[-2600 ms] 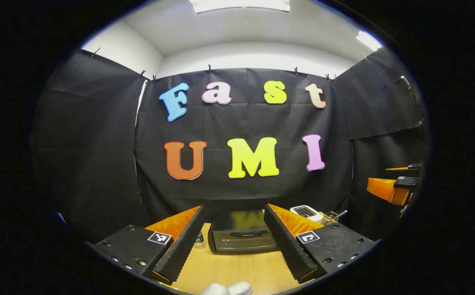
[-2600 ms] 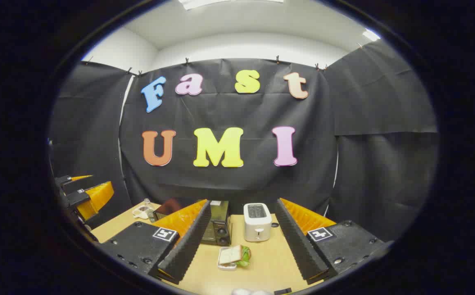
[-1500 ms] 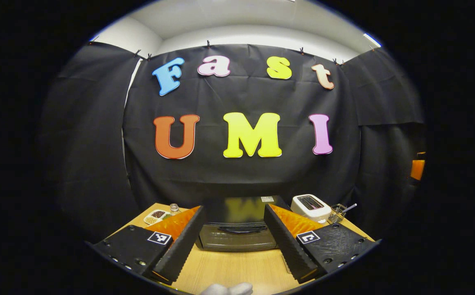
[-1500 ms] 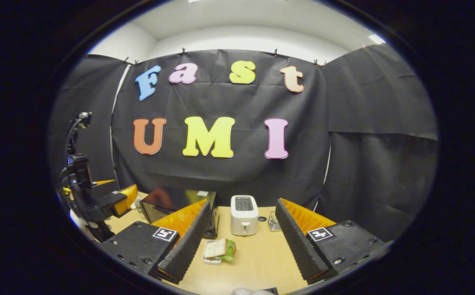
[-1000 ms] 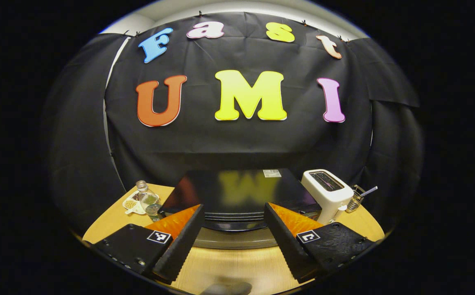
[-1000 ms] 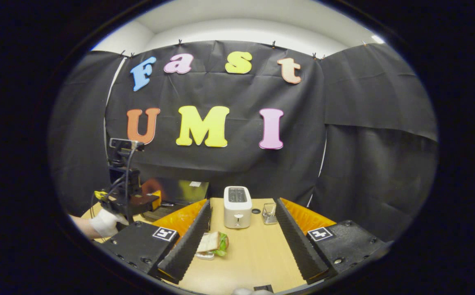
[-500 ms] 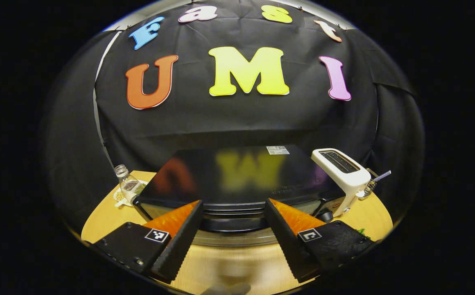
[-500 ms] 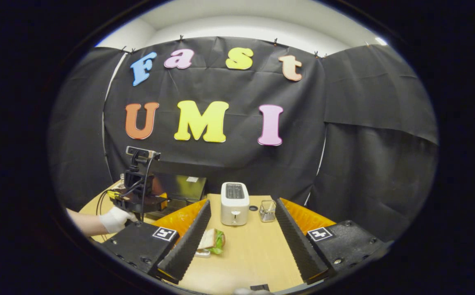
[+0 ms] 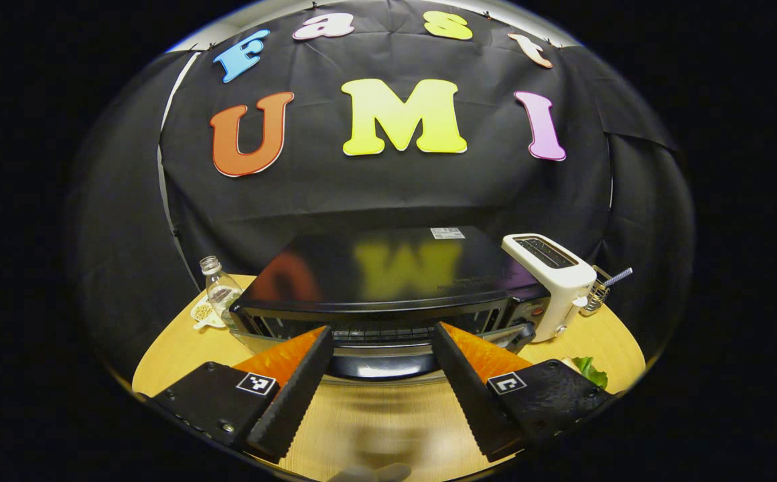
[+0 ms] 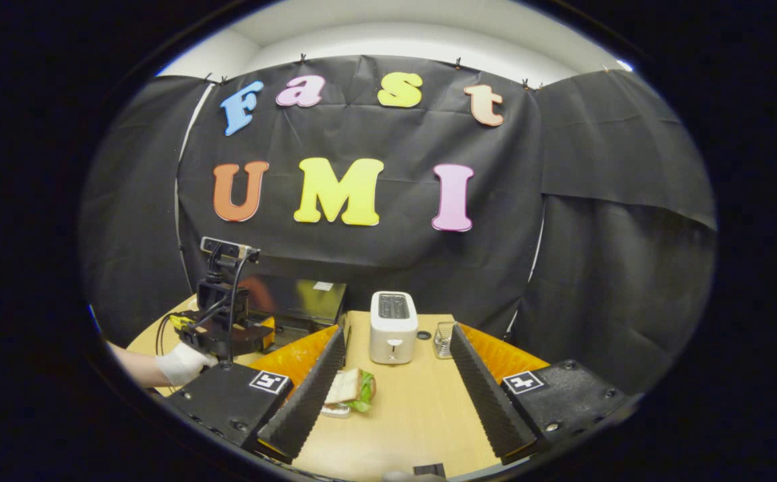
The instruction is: Open the electric oven with the left hand, put the food in, and close the electric oven.
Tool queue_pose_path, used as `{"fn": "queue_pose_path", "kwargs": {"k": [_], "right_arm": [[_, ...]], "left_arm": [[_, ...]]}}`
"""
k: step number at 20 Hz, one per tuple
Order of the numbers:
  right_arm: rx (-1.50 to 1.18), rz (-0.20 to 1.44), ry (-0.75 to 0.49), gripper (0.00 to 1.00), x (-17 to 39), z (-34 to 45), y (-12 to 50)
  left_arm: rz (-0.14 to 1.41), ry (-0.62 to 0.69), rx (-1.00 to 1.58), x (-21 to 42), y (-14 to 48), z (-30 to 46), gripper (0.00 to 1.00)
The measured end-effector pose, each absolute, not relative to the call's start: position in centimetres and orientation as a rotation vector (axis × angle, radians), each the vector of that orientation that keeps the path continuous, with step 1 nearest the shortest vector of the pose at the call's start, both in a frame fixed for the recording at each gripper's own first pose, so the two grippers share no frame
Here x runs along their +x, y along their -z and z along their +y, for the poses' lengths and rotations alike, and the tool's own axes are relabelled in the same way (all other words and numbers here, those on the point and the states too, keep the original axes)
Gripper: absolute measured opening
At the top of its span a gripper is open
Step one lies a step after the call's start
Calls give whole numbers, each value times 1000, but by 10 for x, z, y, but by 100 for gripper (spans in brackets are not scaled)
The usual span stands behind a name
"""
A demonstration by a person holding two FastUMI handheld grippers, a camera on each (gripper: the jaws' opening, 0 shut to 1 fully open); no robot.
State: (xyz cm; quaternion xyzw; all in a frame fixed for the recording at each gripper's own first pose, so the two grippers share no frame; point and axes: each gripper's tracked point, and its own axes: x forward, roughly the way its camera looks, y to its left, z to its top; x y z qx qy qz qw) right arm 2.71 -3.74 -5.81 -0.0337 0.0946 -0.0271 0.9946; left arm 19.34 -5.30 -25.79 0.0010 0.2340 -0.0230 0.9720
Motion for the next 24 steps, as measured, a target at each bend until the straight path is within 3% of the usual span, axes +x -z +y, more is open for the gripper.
{"fn": "queue_pose_path", "kwargs": {"k": [1,2,5,6,8,9,10,11,12,13,14,15,16,17,18,19,20,21,24], "right_arm": [[-70,185,51,100,27,-36,58],[-77,188,48,94,27,-34,61],[-79,195,33,94,21,-29,66],[-79,200,34,100,18,-30,69],[-71,199,31,100,11,-30,70],[-74,199,34,94,8,-31,70],[-79,203,34,94,5,-31,73],[-81,205,34,100,2,-32,74],[-82,209,34,100,0,-34,76],[-80,214,37,94,-2,-35,77],[-76,217,36,100,-4,-35,79],[-71,220,34,94,-6,-34,79],[-69,221,36,100,-8,-35,80],[-70,219,35,100,-10,-35,79],[-75,219,36,100,-12,-34,79],[-82,218,35,94,-14,-35,79],[-87,223,35,100,-16,-36,81],[-87,225,33,94,-17,-36,82],[-80,235,31,100,-19,-37,85]], "left_arm": [[478,50,1,186,260,-53,99],[486,55,1,180,262,-54,99],[508,65,0,161,270,-54,99],[519,66,2,154,275,-54,99],[545,65,-1,139,283,-55,99],[559,66,0,131,289,-56,99],[574,66,1,123,294,-57,99],[591,66,-1,116,300,-57,99],[607,67,-4,109,306,-57,99],[628,66,-10,102,313,-57,99],[651,65,-14,96,319,-57,99],[673,65,-17,91,325,-58,99],[687,66,-17,86,331,-59,99],[687,66,-16,84,334,-59,98],[690,69,-7,85,337,-60,90],[710,73,2,82,344,-60,96],[728,75,4,77,350,-61,96],[754,75,0,72,357,-62,95],[838,60,-52,68,379,-63,95]]}}
